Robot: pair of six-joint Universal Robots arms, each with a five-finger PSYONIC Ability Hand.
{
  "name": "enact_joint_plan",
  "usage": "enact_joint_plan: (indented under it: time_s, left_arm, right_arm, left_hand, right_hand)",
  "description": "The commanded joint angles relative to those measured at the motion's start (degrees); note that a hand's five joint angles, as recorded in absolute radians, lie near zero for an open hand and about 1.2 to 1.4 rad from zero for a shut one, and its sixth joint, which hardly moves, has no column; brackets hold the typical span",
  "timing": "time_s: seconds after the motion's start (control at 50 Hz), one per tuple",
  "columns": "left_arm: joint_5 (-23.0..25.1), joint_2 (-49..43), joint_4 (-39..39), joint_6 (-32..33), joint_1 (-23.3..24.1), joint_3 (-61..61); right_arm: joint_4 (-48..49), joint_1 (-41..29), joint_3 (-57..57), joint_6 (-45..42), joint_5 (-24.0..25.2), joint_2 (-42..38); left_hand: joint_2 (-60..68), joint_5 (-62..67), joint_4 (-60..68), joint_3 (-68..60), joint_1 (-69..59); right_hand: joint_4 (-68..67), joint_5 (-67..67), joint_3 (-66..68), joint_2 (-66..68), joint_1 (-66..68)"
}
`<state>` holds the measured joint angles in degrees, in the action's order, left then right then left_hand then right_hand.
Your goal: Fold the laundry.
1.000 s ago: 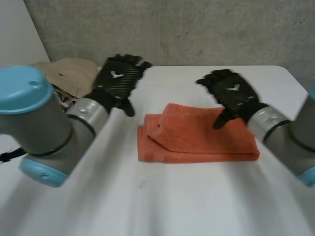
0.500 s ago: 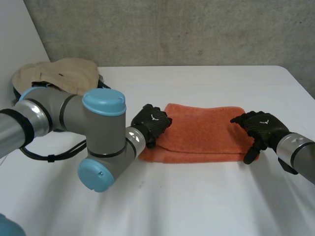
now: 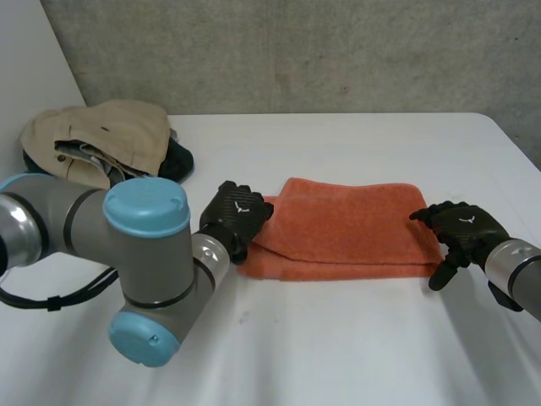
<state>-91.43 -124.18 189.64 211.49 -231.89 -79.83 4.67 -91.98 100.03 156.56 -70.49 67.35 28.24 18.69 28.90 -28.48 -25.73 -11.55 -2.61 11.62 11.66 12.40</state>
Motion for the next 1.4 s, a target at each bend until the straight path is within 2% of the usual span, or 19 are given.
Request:
enact_joint_plan:
  time_s: [0.02, 0.18, 0.3, 0.32, 0.4, 0.42, 0.54, 0.68, 0.78, 0.82, 0.86, 0.88, 0.94, 1.0, 1.04, 1.08, 1.1, 1.3, 1.4]
  left_arm:
    - [3.17, -1.24, 4.16, -0.90, 0.04, 2.82]
    - [9.15, -8.08, -3.21, -3.80, -0.58, 11.35]
    - [9.34, -12.40, -6.39, -2.84, -1.37, 15.05]
    - [9.34, -12.67, -6.48, -2.49, -1.46, 15.40]
    - [8.29, -12.93, -5.96, -1.08, -1.81, 15.67]
    - [7.15, -11.97, -5.34, -1.00, -1.81, 15.06]
    - [1.96, -6.17, -1.22, -1.35, -0.05, 8.30]
    - [0.81, 0.42, 3.36, 1.19, 2.41, -4.61]
    - [0.46, 0.08, 5.29, 4.80, 2.85, -8.59]
    - [0.20, -0.45, 6.96, 5.94, 2.85, -9.03]
    - [-0.07, -0.63, 7.67, 6.65, 2.94, -9.03]
    - [-0.59, -0.45, 8.37, 6.91, 2.94, -8.94]
    - [-2.69, 0.42, 9.42, 6.83, 2.85, -8.59]
    - [-4.55, 1.74, 9.52, 6.39, 2.76, -8.33]
    - [-5.78, 3.32, 9.52, 5.60, 2.50, -8.33]
    - [-6.31, 4.38, 9.52, 4.99, 2.24, -8.50]
    - [-6.57, 5.34, 9.43, 4.37, 2.06, -8.76]
    - [-6.66, 12.38, 6.53, -1.69, -0.40, -11.66]
    - [-6.31, 15.27, 5.12, -4.50, -2.33, -13.60]
  right_arm:
    - [0.34, -0.48, 0.25, 0.06, 0.18, 0.07]
    - [1.05, -0.74, 0.43, -0.12, 0.09, -0.28]
    - [1.40, -0.66, 0.34, -0.20, 0.00, -0.37]
    - [1.49, -0.66, 0.34, -0.12, 0.00, -0.46]
    - [1.66, -0.31, 0.34, -0.12, -0.09, -0.37]
    - [1.66, -0.13, 0.25, -0.12, -0.09, -0.37]
    - [1.31, 0.40, 0.08, -0.03, -0.09, -0.29]
    - [0.78, 0.57, 0.60, 0.67, 0.53, -0.02]
    - [1.13, 0.31, 0.60, 1.20, 0.97, -0.72]
    - [1.49, 0.13, 0.52, 1.64, 1.67, -1.34]
    - [2.01, -0.13, 0.43, 1.73, 1.76, -1.69]
    - [2.88, -0.30, 0.43, 1.82, 1.67, -2.21]
    - [5.34, -0.57, 0.25, 1.47, 1.06, -3.44]
    - [6.76, -0.66, -0.10, 0.59, 0.18, -4.59]
    - [7.64, -0.66, -0.62, -0.03, -0.70, -5.56]
    - [8.25, -0.57, -0.80, -0.38, -1.14, -5.91]
    - [8.69, -0.57, -1.06, -0.90, -1.66, -6.17]
    - [7.46, 0.31, -3.17, -6.52, -9.05, -3.72]
    - [7.38, -5.99, -6.15, -15.83, -9.40, 2.08]
  left_hand:
    - [-8.11, -8.56, -8.77, 8.36, 5.60]
    - [-1.21, -1.66, -1.87, 1.46, -1.29]
    - [4.50, 4.05, 3.84, -4.25, -7.00]
    - [7.51, 7.06, 6.85, -7.27, -10.02]
    - [47.98, 47.52, 47.31, -47.73, -50.48]
    - [51.73, 51.28, 51.06, -51.48, -54.23]
    - [51.76, 51.31, 51.10, -51.52, -54.27]
    - [51.76, 51.31, 51.10, -51.52, -54.27]
    - [51.76, 51.31, 51.10, -51.52, -54.27]
    - [37.25, 36.80, 36.59, -37.00, -39.75]
    - [13.86, 13.41, 13.20, -13.62, -16.37]
    - [-2.72, -3.17, -3.38, 2.97, 0.21]
    - [-10.59, -11.04, -11.26, 10.84, 8.09]
    - [-13.81, -14.27, -14.48, 14.06, 11.31]
    - [-13.99, -14.44, -14.65, 14.24, 11.48]
    - [-14.16, -14.61, -14.82, 14.40, 11.65]
    - [-14.16, -14.61, -14.82, 14.40, 11.65]
    - [-14.66, -15.11, -15.32, 14.91, 12.16]
    - [-14.83, -15.28, -15.49, 15.07, 12.32]
  right_hand:
    - [1.55, 2.61, -1.62, -1.66, -2.40]
    - [1.55, 2.61, -1.62, -1.66, -2.40]
    - [1.55, 2.61, -1.62, -1.66, -2.40]
    - [1.55, 2.61, -1.62, -1.66, -2.40]
    - [1.55, 2.61, -1.62, -1.66, -2.40]
    - [1.55, 2.61, -1.62, -1.66, -2.40]
    - [1.55, 2.61, -1.62, -1.66, -2.40]
    - [-1.82, -0.75, 1.75, 1.71, 0.96]
    - [-4.00, -2.94, 3.93, 3.89, 3.15]
    - [-5.18, -4.12, 5.11, 5.07, 4.32]
    - [-7.69, -6.63, 7.62, 7.58, 6.84]
    - [-11.04, -9.97, 10.97, 10.93, 10.18]
    - [-16.60, -15.53, 16.52, 16.49, 15.74]
    - [-18.97, -17.91, 18.90, 18.86, 18.11]
    - [-30.19, -29.13, 30.12, 30.08, 29.33]
    - [-47.14, -46.08, 47.07, 47.03, 46.29]
    - [-68.24, -67.18, 68.17, 68.13, 67.39]
    - [-68.45, -67.39, 68.38, 68.34, 67.60]
    - [-68.45, -67.39, 68.38, 68.34, 67.60]
